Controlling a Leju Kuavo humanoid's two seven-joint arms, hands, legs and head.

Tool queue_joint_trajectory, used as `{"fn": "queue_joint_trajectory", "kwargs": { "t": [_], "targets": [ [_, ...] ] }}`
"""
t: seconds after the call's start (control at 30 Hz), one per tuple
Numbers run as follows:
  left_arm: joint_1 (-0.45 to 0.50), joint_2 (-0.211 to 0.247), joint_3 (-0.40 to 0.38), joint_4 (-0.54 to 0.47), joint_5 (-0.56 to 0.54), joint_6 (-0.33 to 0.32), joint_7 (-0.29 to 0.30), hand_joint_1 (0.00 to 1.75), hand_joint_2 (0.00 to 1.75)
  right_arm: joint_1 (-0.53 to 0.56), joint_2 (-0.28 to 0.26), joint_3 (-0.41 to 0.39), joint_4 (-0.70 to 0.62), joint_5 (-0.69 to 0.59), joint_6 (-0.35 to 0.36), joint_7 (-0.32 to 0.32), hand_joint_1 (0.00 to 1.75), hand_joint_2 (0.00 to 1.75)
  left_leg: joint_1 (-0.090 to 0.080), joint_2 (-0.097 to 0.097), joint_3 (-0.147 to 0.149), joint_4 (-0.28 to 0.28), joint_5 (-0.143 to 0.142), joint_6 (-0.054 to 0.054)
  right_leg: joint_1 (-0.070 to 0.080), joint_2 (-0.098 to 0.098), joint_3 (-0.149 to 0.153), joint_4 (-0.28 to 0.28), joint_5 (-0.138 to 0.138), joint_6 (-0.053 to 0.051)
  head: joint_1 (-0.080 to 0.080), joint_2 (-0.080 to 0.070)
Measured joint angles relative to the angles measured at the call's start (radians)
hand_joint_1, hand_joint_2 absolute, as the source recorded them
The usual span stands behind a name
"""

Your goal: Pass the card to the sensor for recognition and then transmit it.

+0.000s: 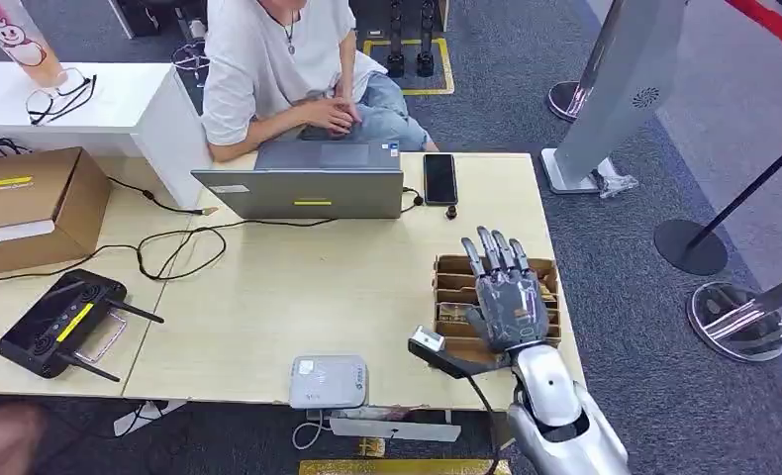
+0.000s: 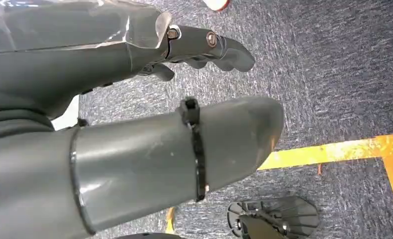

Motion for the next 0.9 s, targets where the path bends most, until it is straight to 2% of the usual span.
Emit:
{"fn": "queue_joint_trajectory", "kwargs": {
  "t": [0.9],
  "targets": [
    [-0.006, -0.001, 0.0, 0.0, -0.021, -0.006, 0.016, 0.0, 0.0, -0.03, -0.002, -0.021, 0.037, 0.021, 0.048, 0.025, 0.0, 1.75, 0.0, 0.0, 0.0, 0.0, 0.0, 0.0, 0.0, 0.0, 0.0, 0.0, 0.0, 0.0, 0.0, 0.0]
  ]
}}
